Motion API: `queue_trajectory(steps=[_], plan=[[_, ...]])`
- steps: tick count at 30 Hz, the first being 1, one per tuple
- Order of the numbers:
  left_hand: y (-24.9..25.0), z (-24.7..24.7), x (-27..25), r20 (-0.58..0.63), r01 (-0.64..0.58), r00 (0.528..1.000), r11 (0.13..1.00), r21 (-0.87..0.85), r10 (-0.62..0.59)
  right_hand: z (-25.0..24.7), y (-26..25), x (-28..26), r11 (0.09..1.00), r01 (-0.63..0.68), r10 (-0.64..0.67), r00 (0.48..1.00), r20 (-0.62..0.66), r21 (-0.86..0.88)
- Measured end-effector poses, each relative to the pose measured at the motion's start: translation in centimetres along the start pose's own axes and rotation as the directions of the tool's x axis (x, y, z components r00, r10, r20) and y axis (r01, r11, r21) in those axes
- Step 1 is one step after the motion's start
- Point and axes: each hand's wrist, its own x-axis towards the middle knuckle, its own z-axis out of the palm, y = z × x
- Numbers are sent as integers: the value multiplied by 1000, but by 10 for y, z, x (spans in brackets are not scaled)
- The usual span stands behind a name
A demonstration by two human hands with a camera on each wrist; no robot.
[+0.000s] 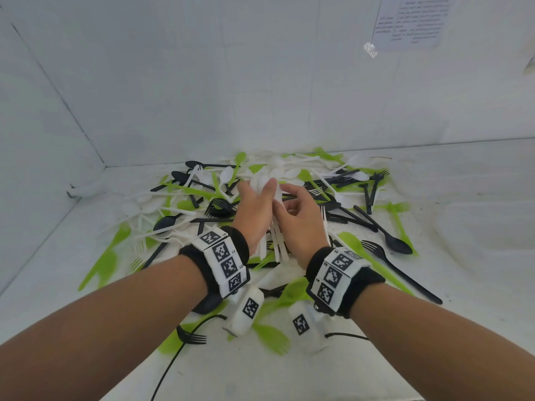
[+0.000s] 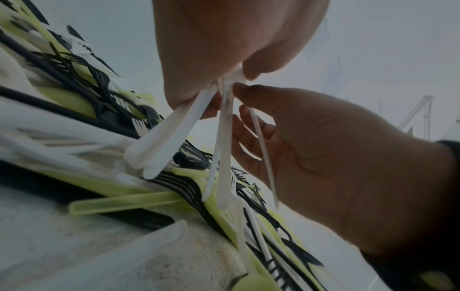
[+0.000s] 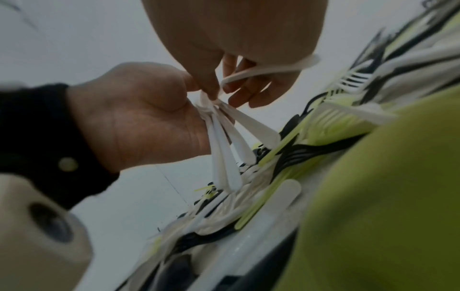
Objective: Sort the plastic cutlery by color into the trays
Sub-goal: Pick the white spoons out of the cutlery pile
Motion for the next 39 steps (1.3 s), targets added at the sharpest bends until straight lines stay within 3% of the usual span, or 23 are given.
queue_trajectory(steps=[5, 9, 13, 19, 23, 27, 30, 36, 39], plan=[[-8, -5, 2, 17, -28, 999, 997, 71, 27, 4, 3, -1, 970, 90, -85, 996, 35, -224], [-6, -9, -1, 60, -13, 998, 995, 98, 7, 9, 8, 1, 954, 92, -96, 995, 0, -285], [-3, -11, 5, 67, 55, 996, 998, 39, -57, 12, 3, -3, 988, 49, -48, 999, 12, -146], [1, -16, 10, 137, 153, 982, 971, -185, -129, 10, 1, -2, 991, -88, 84, 996, 41, 99], [1, -12, 5, 168, 162, 978, 951, -262, -120, 12, 6, 0, 992, -112, 110, 993, 45, 62], [1, -4, 4, 188, 132, 978, 960, -249, -85, 18, 5, -2, 1000, -24, 24, 999, 24, -8], [3, -4, 5, 186, 125, 980, 952, -278, -74, 16, 8, 0, 1000, -29, 29, 1000, -1, 6], [5, -6, 7, 104, 82, 993, 973, -215, -61, 8, 4, 1, 995, -33, 34, 999, -10, 90], [5, -2, 7, 70, 46, 997, 983, -176, -34, 9, 3, 1, 998, 35, -38, 998, 58, 43]])
